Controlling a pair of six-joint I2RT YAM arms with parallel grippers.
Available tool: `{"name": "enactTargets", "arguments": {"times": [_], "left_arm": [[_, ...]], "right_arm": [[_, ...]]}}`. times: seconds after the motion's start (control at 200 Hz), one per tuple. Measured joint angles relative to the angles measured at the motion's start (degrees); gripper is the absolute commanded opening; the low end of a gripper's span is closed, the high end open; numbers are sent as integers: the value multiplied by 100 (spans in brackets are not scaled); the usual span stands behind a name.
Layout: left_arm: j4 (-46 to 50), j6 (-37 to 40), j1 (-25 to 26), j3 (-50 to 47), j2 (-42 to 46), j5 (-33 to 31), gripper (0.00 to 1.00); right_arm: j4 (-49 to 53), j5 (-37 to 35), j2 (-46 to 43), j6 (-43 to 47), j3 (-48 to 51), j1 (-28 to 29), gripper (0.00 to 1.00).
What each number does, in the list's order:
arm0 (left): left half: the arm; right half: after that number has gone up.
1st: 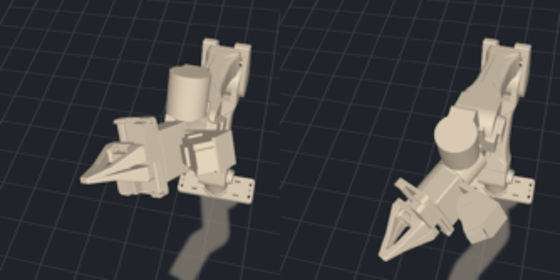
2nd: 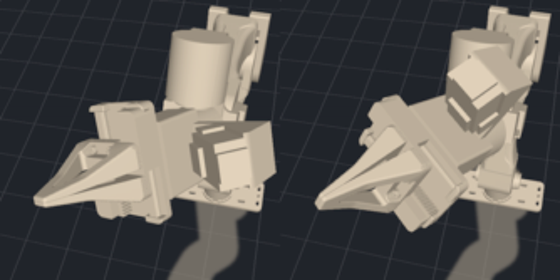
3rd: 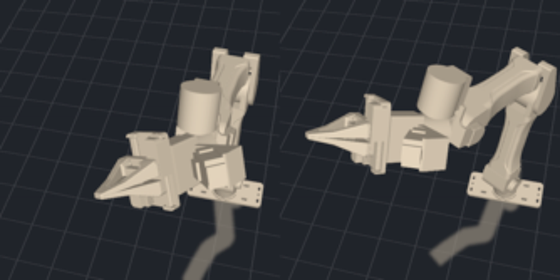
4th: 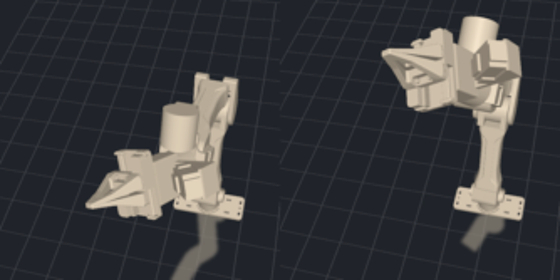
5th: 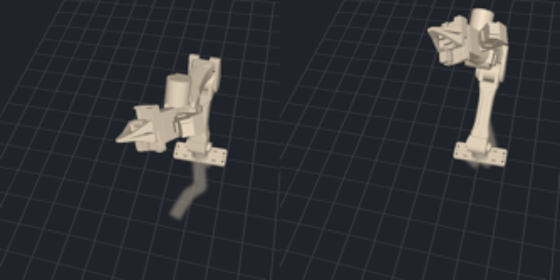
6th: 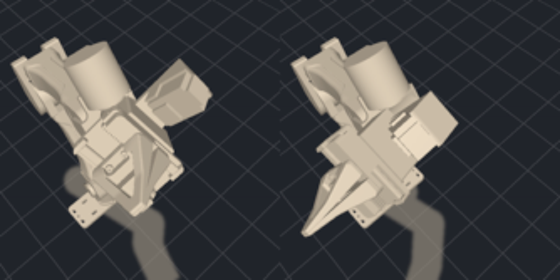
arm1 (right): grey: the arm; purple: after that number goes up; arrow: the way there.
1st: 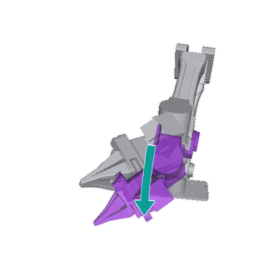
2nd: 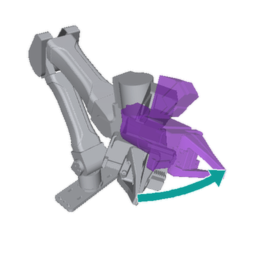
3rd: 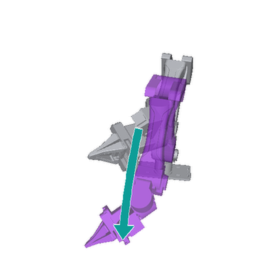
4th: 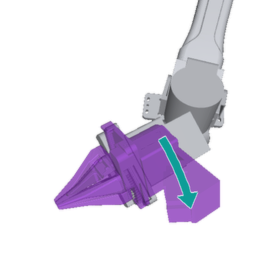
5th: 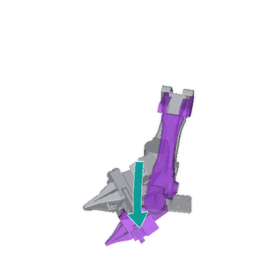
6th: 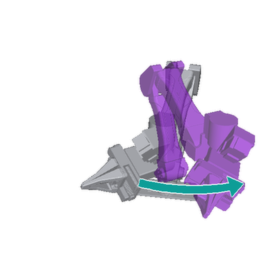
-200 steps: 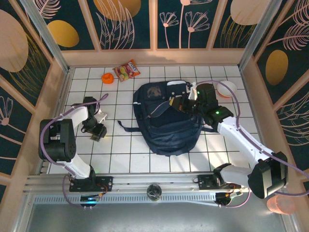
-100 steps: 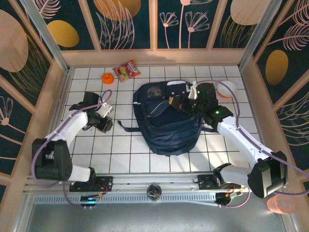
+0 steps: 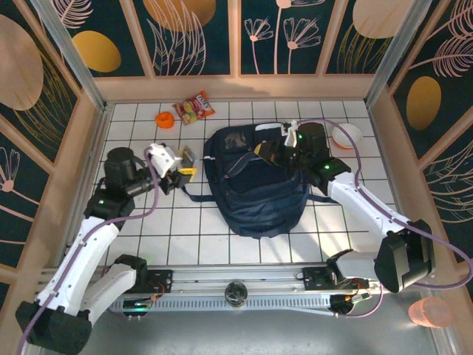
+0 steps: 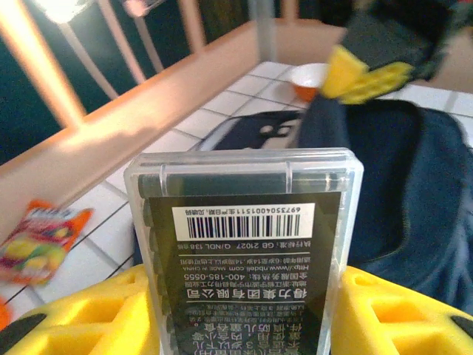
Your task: Pack the student bag
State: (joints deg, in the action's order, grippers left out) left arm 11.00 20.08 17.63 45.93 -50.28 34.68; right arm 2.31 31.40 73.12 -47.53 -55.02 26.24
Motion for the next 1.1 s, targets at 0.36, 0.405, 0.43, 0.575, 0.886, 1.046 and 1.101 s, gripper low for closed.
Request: {"name": "enactTargets", "arguments": {"times": [0.36,0.405,0.43,0.575,0.886,1.046,1.101], "left_arm": [[85,1423,2715,953,-1775,-822,28],[-15,1547,2850,1008,-1888,-977,29],[-87,1620,2907,1016,-1950,-1082,29],[-396,1958,3134,1097,-2380,-1711,30],[-802,2514,3366,1340,-3318,-2973,33],[-804,2581,3414,1598,-3727,-3224,42],[-861,2581,3414,1637,-3849,-3228,49]], "right_arm": [[2,2,0,-46,-2,0,0],[2,2,0,-59,-2,0,0],[2,2,0,-61,-2,0,0],[13,2,-35,-61,-2,0,0],[26,-9,-85,-61,0,-20,0],[9,-55,-85,-59,0,-76,0],[13,-87,-85,-59,0,-76,0]]}}
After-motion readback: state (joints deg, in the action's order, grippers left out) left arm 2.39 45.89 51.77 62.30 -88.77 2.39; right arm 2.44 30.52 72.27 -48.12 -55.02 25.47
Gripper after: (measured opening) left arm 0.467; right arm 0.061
